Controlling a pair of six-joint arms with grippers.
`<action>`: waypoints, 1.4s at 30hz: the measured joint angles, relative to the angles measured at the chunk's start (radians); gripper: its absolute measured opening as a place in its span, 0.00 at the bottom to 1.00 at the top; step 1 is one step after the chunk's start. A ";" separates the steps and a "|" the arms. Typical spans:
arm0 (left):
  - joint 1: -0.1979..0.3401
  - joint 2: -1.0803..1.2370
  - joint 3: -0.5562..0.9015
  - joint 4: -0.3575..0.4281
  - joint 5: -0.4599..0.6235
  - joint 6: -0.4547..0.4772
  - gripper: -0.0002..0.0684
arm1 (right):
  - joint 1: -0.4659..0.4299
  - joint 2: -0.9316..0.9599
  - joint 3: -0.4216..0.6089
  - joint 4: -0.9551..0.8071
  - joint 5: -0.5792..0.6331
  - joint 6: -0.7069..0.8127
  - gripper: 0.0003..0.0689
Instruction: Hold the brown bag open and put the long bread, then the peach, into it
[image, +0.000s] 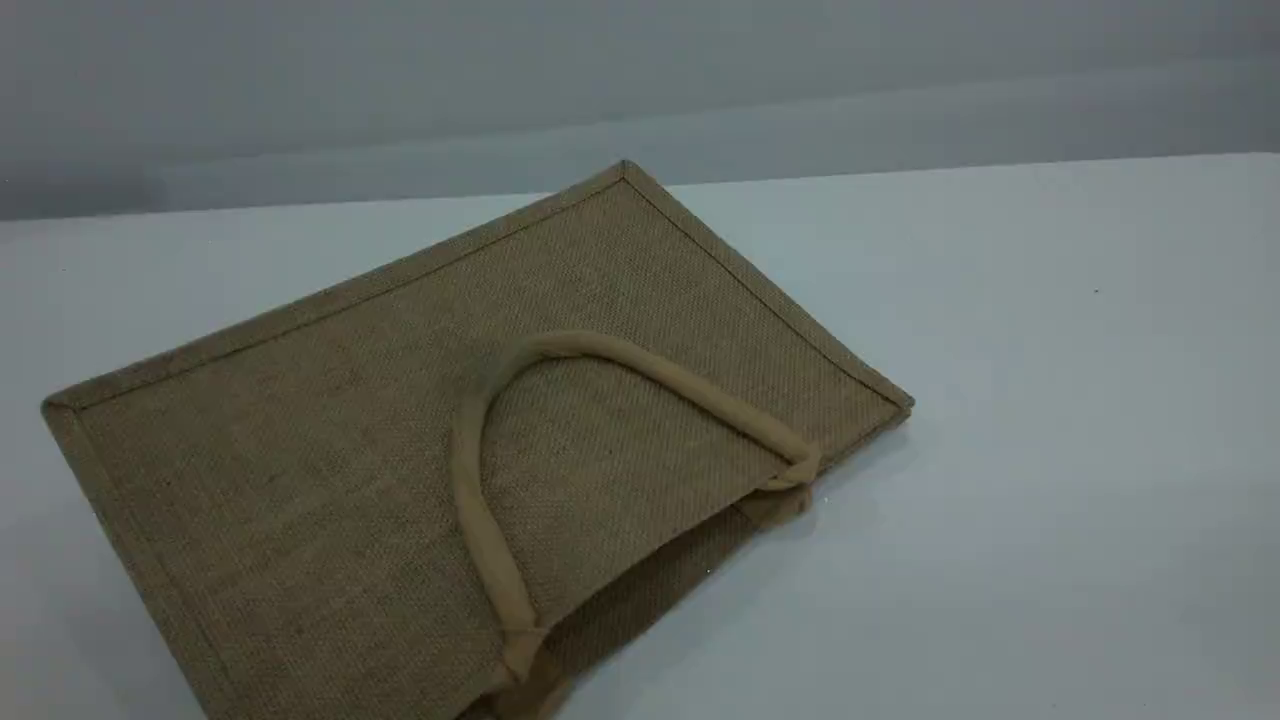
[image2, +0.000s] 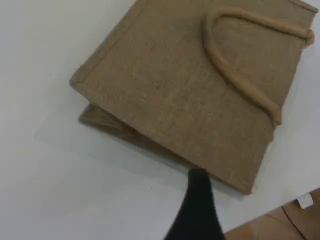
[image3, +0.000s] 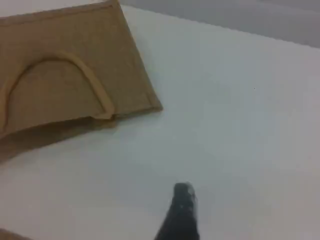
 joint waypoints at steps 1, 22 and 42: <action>0.000 0.000 0.002 0.000 0.004 0.000 0.78 | 0.000 0.000 0.000 0.000 0.000 0.000 0.83; 0.000 -0.003 0.014 0.005 0.017 0.002 0.73 | 0.000 0.000 -0.001 0.000 0.000 0.000 0.83; 0.302 -0.172 0.013 -0.001 0.018 0.005 0.73 | 0.000 -0.021 -0.001 0.001 0.000 0.000 0.83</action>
